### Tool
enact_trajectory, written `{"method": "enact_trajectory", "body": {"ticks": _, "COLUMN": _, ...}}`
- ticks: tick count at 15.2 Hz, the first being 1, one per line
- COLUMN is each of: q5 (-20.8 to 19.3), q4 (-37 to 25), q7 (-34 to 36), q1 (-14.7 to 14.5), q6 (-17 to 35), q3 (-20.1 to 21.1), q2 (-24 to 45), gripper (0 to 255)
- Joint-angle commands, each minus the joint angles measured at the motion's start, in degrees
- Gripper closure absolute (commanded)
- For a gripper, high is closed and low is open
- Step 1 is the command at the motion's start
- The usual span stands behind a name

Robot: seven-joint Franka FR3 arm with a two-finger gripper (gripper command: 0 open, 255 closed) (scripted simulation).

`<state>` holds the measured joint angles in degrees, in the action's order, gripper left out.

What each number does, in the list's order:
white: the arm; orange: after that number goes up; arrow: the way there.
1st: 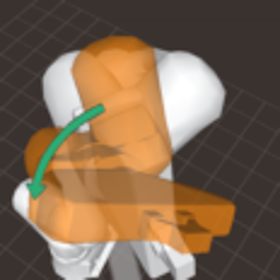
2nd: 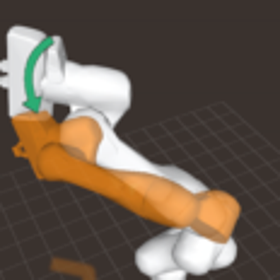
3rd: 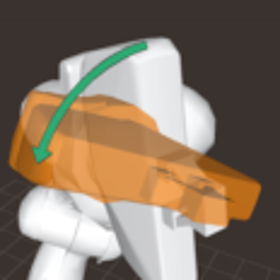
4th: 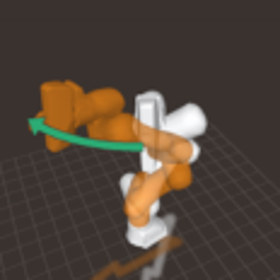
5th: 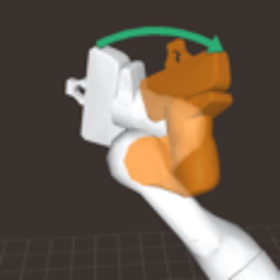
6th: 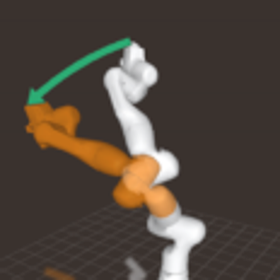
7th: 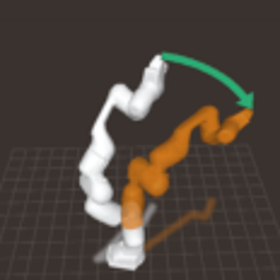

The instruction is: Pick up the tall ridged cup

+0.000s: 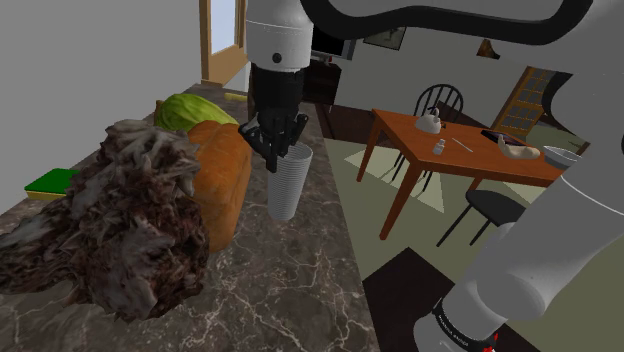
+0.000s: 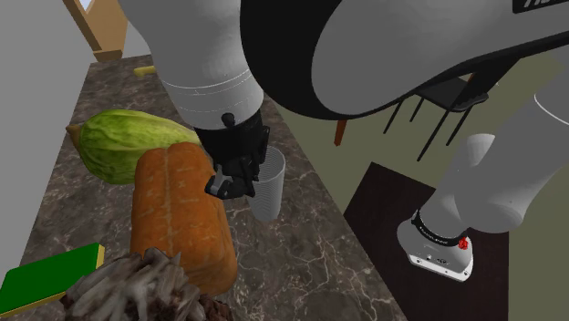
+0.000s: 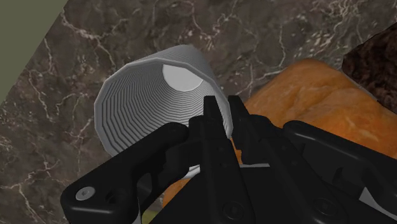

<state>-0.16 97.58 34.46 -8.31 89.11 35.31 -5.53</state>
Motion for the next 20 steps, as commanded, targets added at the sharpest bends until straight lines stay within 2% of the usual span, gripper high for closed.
{"method": "enact_trajectory", "body": {"ticks": 1, "q5": 0.00, "q4": 0.01, "q7": 0.00, "q1": 0.00, "q6": 0.01, "q3": 0.00, "q2": 0.01, "gripper": 255}}
{"method": "enact_trajectory", "body": {"ticks": 3, "q5": 0.05, "q4": 0.11, "q7": -0.05, "q1": 0.01, "q6": 0.04, "q3": -0.03, "q2": -0.08, "gripper": 255}}
{"method": "enact_trajectory", "body": {"ticks": 18, "q5": -2.84, "q4": -16.81, "q7": 1.61, "q1": -0.73, "q6": -12.78, "q3": 1.27, "q2": 5.07, "gripper": 255}}
{"method": "enact_trajectory", "body": {"ticks": 20, "q5": -2.88, "q4": -17.00, "q7": 1.64, "q1": -0.75, "q6": -12.92, "q3": 1.29, "q2": 5.14, "gripper": 255}}
